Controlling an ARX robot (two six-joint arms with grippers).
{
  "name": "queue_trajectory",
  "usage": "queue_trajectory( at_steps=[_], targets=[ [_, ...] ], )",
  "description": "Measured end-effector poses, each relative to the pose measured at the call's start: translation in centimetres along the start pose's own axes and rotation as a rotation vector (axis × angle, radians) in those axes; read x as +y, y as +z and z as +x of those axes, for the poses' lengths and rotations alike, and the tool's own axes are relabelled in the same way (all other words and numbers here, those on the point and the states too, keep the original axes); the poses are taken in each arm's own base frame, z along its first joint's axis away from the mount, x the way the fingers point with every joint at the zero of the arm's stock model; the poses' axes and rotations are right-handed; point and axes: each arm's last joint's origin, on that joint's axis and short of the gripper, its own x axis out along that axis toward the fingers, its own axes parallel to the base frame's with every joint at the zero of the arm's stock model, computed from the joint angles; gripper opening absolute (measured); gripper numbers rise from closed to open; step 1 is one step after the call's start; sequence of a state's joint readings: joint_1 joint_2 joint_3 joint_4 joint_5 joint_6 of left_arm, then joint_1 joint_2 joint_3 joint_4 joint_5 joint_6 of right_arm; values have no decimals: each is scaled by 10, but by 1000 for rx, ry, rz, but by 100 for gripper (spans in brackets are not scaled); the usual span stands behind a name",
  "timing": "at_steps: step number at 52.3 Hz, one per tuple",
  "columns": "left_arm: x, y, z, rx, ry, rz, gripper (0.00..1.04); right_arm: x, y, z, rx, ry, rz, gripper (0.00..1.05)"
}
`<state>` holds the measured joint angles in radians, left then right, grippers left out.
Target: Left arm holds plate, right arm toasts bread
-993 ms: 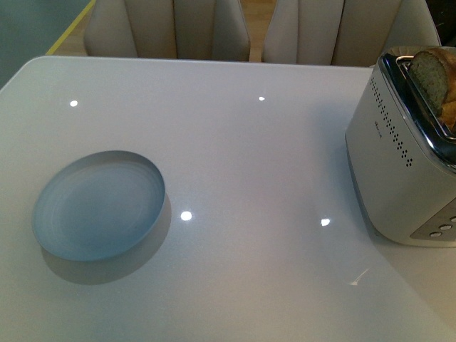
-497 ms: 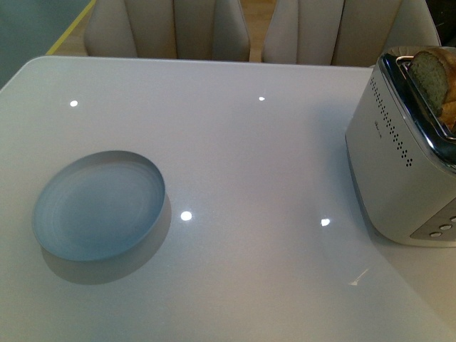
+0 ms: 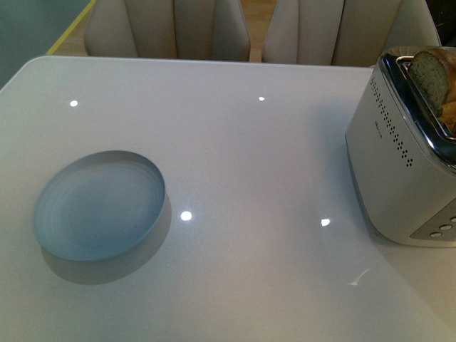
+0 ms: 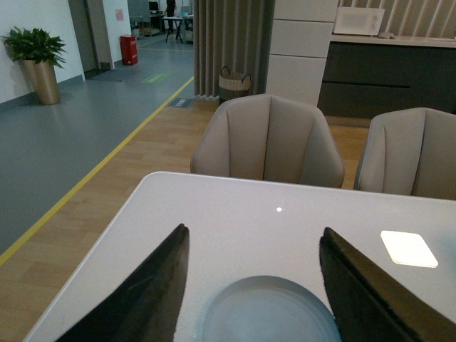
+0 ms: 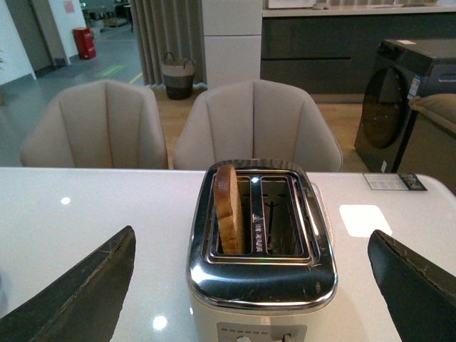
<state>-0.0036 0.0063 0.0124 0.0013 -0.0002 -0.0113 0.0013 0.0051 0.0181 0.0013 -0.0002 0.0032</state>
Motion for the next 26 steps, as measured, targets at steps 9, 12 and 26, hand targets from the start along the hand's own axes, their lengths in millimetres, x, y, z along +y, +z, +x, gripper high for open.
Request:
queue_trajectory(
  at_steps=[9, 12, 26],
  targets=[
    [0, 0, 0, 0, 0, 0, 91, 0, 0, 0, 0, 0, 0, 96],
    [0, 0, 0, 0, 0, 0, 99, 0, 0, 0, 0, 0, 0, 96],
    [0, 0, 0, 0, 0, 2, 97, 0, 0, 0, 0, 0, 0, 96]
  ],
)
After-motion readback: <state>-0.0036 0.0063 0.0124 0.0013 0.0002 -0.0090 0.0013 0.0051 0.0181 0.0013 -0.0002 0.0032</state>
